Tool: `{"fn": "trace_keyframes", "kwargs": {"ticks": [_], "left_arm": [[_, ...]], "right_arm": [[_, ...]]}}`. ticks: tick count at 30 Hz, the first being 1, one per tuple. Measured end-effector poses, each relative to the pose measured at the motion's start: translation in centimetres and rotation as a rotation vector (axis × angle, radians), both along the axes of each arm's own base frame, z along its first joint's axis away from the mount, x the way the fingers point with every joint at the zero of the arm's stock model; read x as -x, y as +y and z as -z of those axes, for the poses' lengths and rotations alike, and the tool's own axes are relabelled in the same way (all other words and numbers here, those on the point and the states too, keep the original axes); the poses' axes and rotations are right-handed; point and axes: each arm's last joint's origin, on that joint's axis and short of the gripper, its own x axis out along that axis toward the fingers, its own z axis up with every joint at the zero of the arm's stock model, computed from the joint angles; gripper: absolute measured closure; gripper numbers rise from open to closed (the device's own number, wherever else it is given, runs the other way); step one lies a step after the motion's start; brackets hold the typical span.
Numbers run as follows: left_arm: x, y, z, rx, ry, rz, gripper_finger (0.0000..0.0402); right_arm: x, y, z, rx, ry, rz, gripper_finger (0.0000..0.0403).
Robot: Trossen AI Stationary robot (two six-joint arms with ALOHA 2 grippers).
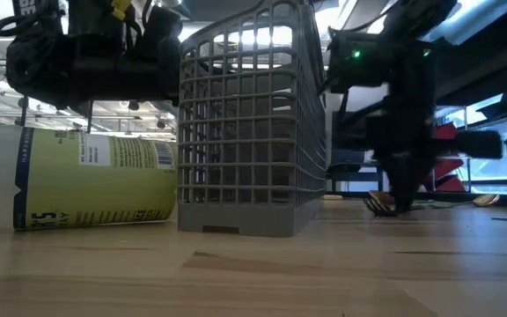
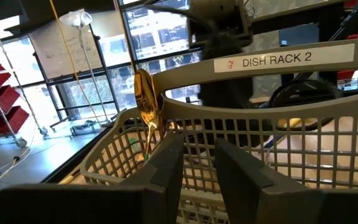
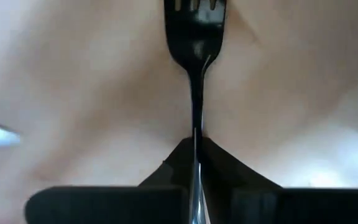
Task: Sort silverware
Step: Put the fork into the silverware basket
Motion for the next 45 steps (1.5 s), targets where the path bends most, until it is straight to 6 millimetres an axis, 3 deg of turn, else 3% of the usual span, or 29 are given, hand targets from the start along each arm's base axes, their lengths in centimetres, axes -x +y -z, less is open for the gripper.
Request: {"fn": "trace_keyframes", "kwargs": {"ticks": [8, 17, 25, 35, 40, 45], "left_arm": [[0.0, 0.0, 0.0, 0.004, -0.002, 0.001, 0.0324], [0.0, -0.2, -0.2, 0.005, -0.023, 0.012, 0.0324], [0.4, -2.1, -1.5, -0.144, -0.143, 0.113, 0.0323], [-0.1, -3.0, -2.6, -0.212, -0.188, 0.116, 0.0322], [-0.1, -3.0, -2.6, -0.209, -0.189, 0.105, 0.0322], [-0.1, -2.8, -2.6, -0.199, -0.182, 0.064, 0.0322]], "right_arm": [[2.3, 3.4, -4.5, -0.108, -0.101, 0.133, 0.0402], [4.6, 7.1, -10.9, -0.302, -0.488, 0.261, 0.0402], [2.8, 8.7, -14.4, -0.47, -0.907, 0.301, 0.0403], [1.6, 8.5, -17.1, -0.654, -1.16, 0.463, 0.0403], [0.8, 7.2, -18.6, -0.726, -1.325, 0.582, 0.0403], [0.3, 5.4, -18.7, -0.703, -1.378, 0.714, 0.0403]]}}
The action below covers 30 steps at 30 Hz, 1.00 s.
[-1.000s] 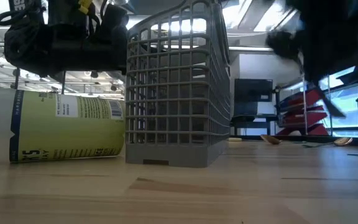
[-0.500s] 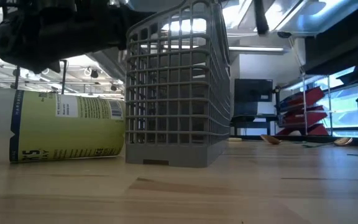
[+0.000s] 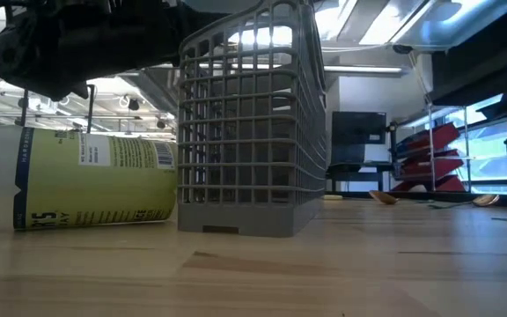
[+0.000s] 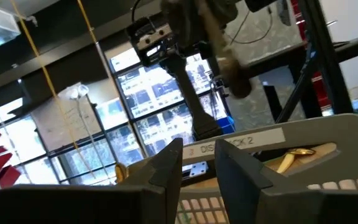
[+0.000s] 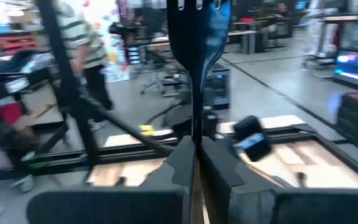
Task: Sort silverware
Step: Put the fork into the silverware basket
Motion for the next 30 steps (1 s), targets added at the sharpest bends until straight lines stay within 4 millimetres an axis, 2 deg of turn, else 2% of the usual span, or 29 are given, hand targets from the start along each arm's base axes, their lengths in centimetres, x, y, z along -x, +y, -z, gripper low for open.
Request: {"fn": "trace_keyframes", "kwargs": {"ticks": [5, 12, 17, 24, 30], "left_arm": [[-0.1, 0.3, 0.2, 0.039, 0.023, -0.029, 0.0322], [-0.4, 1.3, 1.0, 0.053, 0.098, -0.064, 0.0322], [-0.5, 2.1, 1.6, 0.068, 0.165, -0.085, 0.0322], [-1.6, 3.2, 1.5, 0.283, 0.188, -0.079, 0.0322], [-3.4, 2.2, 1.4, 0.269, 0.325, -0.045, 0.0322]], "right_arm": [[-1.8, -1.9, 1.9, 0.033, 0.081, 0.149, 0.0403], [-4.7, -3.2, 4.6, 0.027, 0.108, 0.114, 0.0403], [-4.8, -4.4, 5.0, 0.061, 0.146, 0.173, 0.0403], [-4.8, -4.7, 5.4, 0.069, 0.178, 0.17, 0.0403], [-4.8, -4.8, 5.6, 0.075, 0.205, 0.207, 0.0403]]}}
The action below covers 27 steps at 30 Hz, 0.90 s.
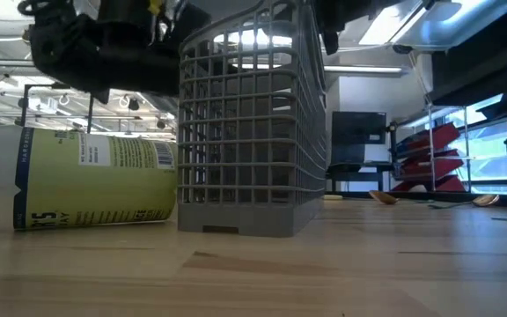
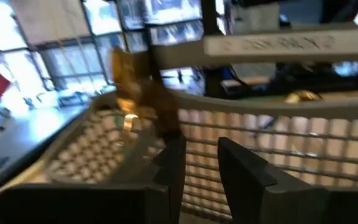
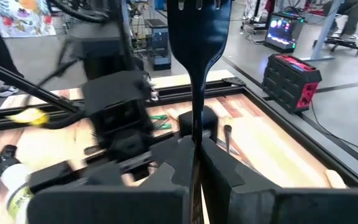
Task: Sort silverware
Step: Put the fork into the silverware basket
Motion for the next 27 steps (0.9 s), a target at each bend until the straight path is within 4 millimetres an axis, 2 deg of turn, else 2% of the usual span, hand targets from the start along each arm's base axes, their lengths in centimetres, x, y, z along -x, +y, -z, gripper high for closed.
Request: {"fn": "trace_keyframes", "kwargs": {"ticks": [5, 13, 27], "left_arm": [[-0.78, -0.57, -0.48, 0.001, 0.025, 0.016, 0.0322], [-0.79, -0.35, -0.22, 0.033, 0.051, -0.009, 0.0316], [-0.8, 0.0, -0.22, 0.07, 0.044, -0.028, 0.018]], "right_arm": [[0.04, -0.04, 0.14, 0.003, 0.014, 0.011, 0.0403], [0.17, -0.03, 0.56, -0.01, 0.055, 0.016, 0.0403], [0.18, 0.1, 0.65, -0.038, 0.063, -0.025, 0.0403]]}}
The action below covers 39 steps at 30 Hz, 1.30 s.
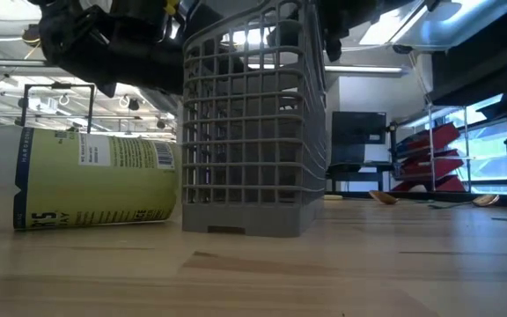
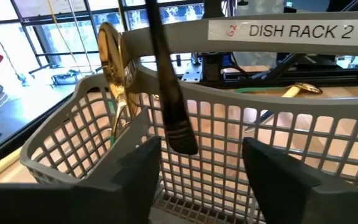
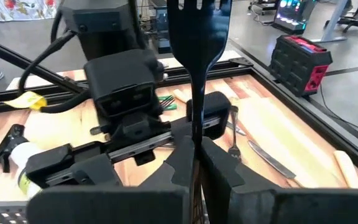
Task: Sort silverware
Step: Put the fork into the silverware basket
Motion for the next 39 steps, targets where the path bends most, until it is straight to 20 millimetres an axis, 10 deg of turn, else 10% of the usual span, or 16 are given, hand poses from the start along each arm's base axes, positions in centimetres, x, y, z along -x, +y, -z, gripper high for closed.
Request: {"fn": "trace_keyframes", "kwargs": {"ticks": [20, 39], "left_arm": [[-1.8, 0.7, -0.8, 0.098, 0.131, 0.069, 0.0056], [-1.8, 0.6, -0.6, 0.106, 0.161, 0.043, 0.0045]], "right_arm": [[0.1, 0.2, 0.2, -0.044, 0.025, -0.074, 0.0403], [0.1, 0.3, 0.3, -0.048, 0.032, -0.092, 0.0403]]}}
